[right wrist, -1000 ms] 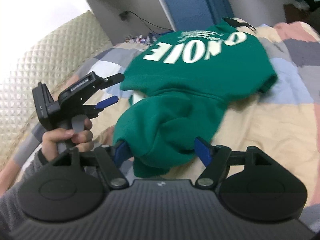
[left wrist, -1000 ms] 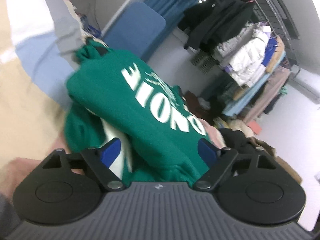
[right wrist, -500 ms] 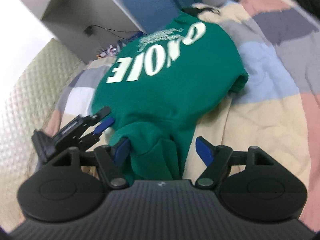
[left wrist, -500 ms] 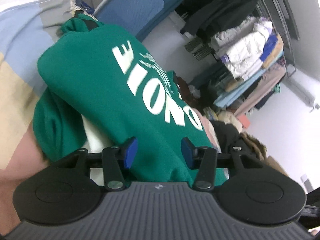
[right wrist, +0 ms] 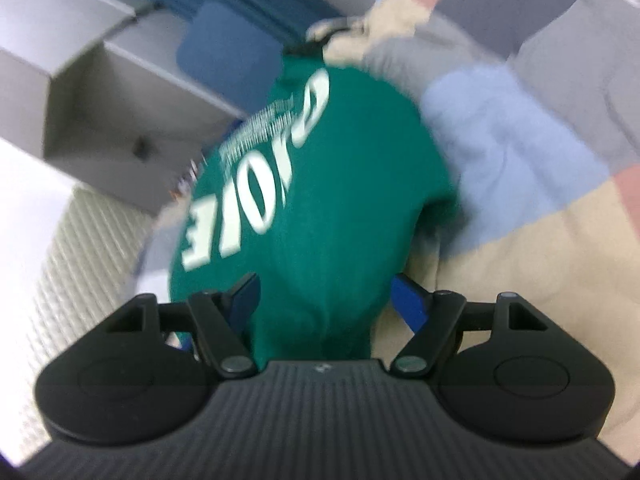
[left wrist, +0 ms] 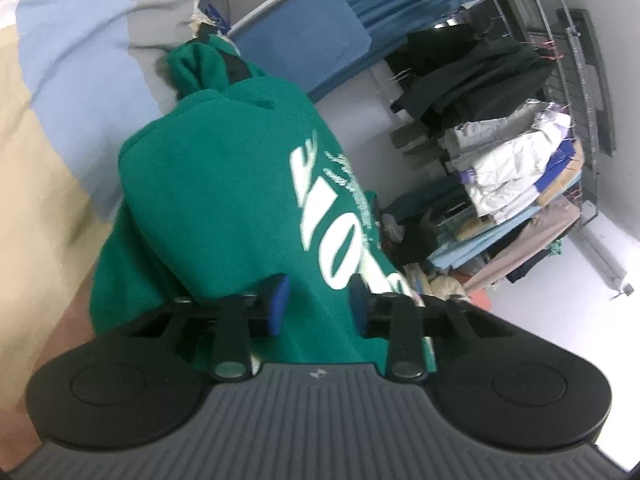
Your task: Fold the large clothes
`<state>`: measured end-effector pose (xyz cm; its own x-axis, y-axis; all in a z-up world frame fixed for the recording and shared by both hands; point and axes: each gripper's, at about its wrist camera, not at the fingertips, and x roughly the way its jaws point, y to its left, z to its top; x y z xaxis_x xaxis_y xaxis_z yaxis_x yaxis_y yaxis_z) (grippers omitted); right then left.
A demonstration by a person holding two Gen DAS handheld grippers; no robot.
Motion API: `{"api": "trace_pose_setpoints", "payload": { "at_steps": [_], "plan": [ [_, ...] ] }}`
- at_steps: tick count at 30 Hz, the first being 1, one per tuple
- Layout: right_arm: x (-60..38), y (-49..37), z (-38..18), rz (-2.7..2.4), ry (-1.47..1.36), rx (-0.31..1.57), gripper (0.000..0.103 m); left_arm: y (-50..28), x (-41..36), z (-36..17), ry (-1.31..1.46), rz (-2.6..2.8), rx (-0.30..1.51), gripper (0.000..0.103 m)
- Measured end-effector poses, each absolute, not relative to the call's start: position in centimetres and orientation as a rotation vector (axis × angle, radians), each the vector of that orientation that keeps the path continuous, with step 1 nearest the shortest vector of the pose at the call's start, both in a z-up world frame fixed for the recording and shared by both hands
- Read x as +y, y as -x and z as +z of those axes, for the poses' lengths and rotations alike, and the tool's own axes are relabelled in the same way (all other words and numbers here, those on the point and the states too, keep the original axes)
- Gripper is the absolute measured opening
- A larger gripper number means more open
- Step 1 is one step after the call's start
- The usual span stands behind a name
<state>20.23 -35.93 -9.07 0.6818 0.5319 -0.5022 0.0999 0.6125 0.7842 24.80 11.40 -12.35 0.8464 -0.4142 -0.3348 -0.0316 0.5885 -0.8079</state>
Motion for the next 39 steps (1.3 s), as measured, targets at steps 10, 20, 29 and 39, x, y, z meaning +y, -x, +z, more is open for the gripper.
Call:
{"api": "trace_pose_setpoints", "payload": {
  "at_steps": [10,20,29,39],
  "plan": [
    [-35.8,-21.7,-11.6,0.274,-0.947,0.896,0.08,-23.7,12.4,-11.5,0.89,-0.213,0.441,0.001],
    [-34.1,-22.3,-8.5,0.463,-0.819,0.71,0.007,-18.4,13.1,-5.0,0.871,-0.303,0.202,0.0],
    [-37.4,-19.0,-3.6,0.436,-0.84,0.411,0.007,-13.8,10.9,-7.1,0.894,-0.329,0.393,0.003],
    [-39.1,-20.9,-6.6,0.278,-0.93,0.504,0.007,-17.8,6.4,-11.9,0.931,-0.393,0.576,0.057]
  ]
}}
